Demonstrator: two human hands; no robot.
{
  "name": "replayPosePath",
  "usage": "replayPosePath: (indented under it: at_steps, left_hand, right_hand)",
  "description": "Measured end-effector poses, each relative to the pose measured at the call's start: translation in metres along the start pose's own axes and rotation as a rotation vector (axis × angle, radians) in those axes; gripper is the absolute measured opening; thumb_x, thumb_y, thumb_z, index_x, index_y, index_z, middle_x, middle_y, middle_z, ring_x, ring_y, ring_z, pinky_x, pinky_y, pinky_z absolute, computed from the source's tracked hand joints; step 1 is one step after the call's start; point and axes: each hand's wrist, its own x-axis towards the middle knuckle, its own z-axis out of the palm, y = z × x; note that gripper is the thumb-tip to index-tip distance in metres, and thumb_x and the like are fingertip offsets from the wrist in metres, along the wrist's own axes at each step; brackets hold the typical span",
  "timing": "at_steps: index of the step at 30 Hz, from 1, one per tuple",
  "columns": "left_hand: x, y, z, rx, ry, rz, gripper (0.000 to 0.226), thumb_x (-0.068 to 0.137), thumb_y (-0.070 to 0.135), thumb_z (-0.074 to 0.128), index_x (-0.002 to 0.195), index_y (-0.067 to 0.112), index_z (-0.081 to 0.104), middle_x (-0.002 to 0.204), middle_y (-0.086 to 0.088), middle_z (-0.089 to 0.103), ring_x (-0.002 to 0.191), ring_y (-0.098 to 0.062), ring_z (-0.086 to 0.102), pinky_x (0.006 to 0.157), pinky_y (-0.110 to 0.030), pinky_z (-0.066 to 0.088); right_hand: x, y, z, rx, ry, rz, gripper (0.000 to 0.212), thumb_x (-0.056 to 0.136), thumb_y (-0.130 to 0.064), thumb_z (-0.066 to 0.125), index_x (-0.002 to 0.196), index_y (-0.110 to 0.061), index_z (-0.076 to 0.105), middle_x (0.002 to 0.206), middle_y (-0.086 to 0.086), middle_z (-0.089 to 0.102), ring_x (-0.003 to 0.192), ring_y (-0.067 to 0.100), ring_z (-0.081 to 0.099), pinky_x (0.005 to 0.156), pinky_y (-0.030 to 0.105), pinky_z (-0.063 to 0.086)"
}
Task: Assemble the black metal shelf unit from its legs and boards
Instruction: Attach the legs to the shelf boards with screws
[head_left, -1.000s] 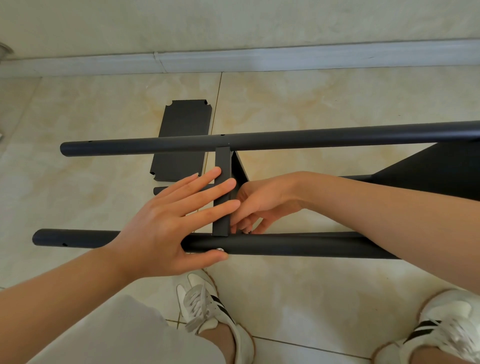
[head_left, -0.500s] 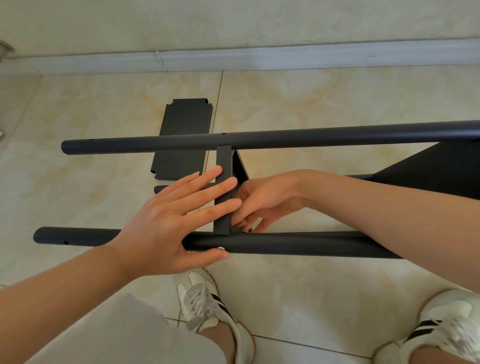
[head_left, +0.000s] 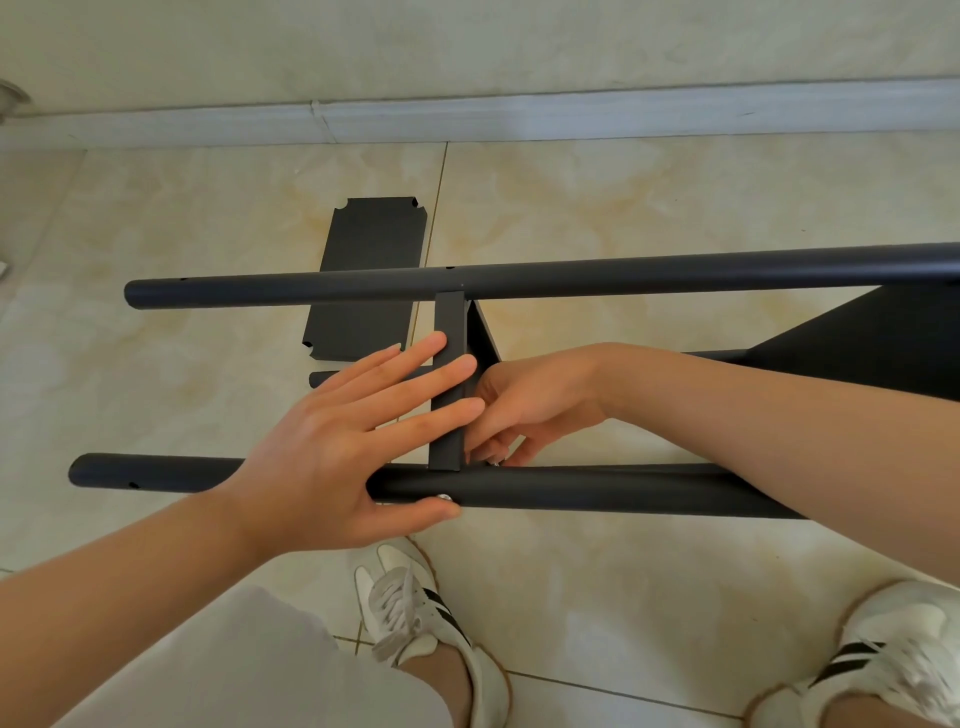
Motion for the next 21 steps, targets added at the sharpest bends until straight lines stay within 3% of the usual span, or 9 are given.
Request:
replayPosePath:
  at_steps: [3, 9, 13, 15, 17, 21]
  left_hand:
    - [0.0007, 0.0007, -0.0001, -0.002, 0.01, -0.002, 0.066, 0.088, 0.056, 0.064, 0.142, 0.019, 0.052, 0.154, -0.006, 0.044, 0.15, -0.028, 0.03, 0.12, -0.046, 0.032]
    - [-0.0001, -0.0003, 0.0017, -0.004, 0.022, 0.006, 0.067, 0.088, 0.056, 0.065, 0.142, 0.019, 0.052, 0.154, -0.007, 0.044, 0.149, -0.029, 0.032, 0.117, -0.05, 0.035]
    - [-0.0008, -0.0018, 0.0037, -0.007, 0.03, 0.012, 0.067, 0.088, 0.055, 0.067, 0.142, 0.018, 0.051, 0.155, -0.006, 0.043, 0.15, -0.028, 0.031, 0.117, -0.049, 0.036]
    - [-0.0011, -0.0021, 0.0046, -0.006, 0.027, 0.016, 0.068, 0.088, 0.055, 0.067, 0.143, 0.019, 0.051, 0.156, -0.006, 0.042, 0.15, -0.028, 0.03, 0.117, -0.049, 0.036]
    - [-0.0012, -0.0028, 0.0052, 0.003, 0.029, 0.018, 0.067, 0.089, 0.056, 0.065, 0.144, 0.019, 0.05, 0.156, -0.005, 0.041, 0.15, -0.028, 0.029, 0.117, -0.048, 0.036]
    - [-0.0016, -0.004, 0.0061, 0.012, 0.034, 0.024, 0.067, 0.091, 0.054, 0.064, 0.145, 0.02, 0.047, 0.157, -0.004, 0.04, 0.151, -0.026, 0.027, 0.118, -0.046, 0.035]
  right_hand:
    - [-0.0003, -0.001, -0.002, -0.008, 0.024, 0.016, 0.013, 0.092, -0.021, 0.063, 0.091, -0.008, 0.065, 0.078, 0.007, 0.054, 0.089, 0.023, 0.052, 0.099, 0.041, 0.049]
    - [-0.0031, 0.0012, -0.0012, 0.056, -0.014, -0.017, 0.013, 0.093, -0.014, 0.063, 0.09, -0.002, 0.068, 0.087, 0.015, 0.06, 0.094, 0.024, 0.059, 0.098, 0.041, 0.051]
    - [-0.0017, 0.002, 0.0003, 0.025, 0.044, -0.009, 0.037, 0.092, -0.016, 0.064, 0.112, 0.015, 0.057, 0.1, 0.032, 0.054, 0.095, 0.025, 0.055, 0.104, 0.044, 0.047]
    - [-0.0017, 0.0019, 0.0022, 0.011, 0.066, 0.001, 0.022, 0.092, -0.016, 0.063, 0.088, 0.005, 0.062, 0.083, 0.025, 0.051, 0.089, 0.025, 0.053, 0.1, 0.041, 0.049]
    - [-0.0021, 0.0018, 0.0034, 0.006, 0.079, 0.005, 0.02, 0.092, -0.016, 0.063, 0.074, -0.008, 0.06, 0.073, 0.011, 0.047, 0.085, 0.025, 0.05, 0.098, 0.041, 0.05]
    - [-0.0035, 0.0034, 0.0071, -0.007, 0.149, 0.007, 0.019, 0.093, -0.019, 0.062, 0.098, -0.001, 0.066, 0.083, 0.012, 0.05, 0.085, 0.023, 0.05, 0.102, 0.044, 0.048]
